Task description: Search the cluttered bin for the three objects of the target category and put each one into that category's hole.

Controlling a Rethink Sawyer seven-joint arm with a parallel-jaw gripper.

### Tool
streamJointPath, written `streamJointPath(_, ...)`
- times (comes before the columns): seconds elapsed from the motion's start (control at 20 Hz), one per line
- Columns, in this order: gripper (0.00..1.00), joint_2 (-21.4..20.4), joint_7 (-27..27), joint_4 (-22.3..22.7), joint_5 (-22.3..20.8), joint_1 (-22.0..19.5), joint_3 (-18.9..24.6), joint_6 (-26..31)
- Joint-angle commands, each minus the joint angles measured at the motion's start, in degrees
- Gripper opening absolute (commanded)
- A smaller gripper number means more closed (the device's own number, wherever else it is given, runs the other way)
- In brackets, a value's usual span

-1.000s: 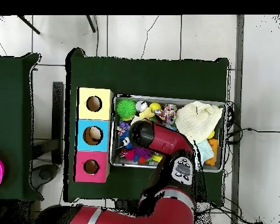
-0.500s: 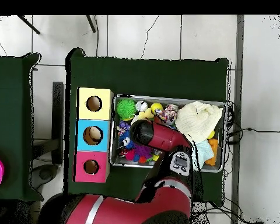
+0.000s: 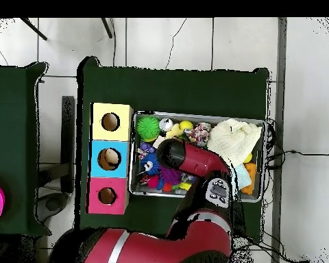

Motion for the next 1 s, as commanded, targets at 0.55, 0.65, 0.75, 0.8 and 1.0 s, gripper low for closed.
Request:
streamJointPath(0.55,1.00,-6.97,1.84,3.21,-2.65,-2.08,4.94,7.98)
streamJointPath(0.65,1.00,-7.44,1.86,3.53,-2.56,-2.05,5.16,8.39)
streamJointPath(0.75,1.00,-7.41,2.00,3.51,-2.49,-2.06,5.31,8.27)
streamJointPath(0.8,1.00,-7.33,2.06,3.44,-2.47,-2.04,5.35,8.21)
streamJointPath(1.0,1.00,-7.15,2.92,3.96,-2.29,-1.45,5.29,7.55)
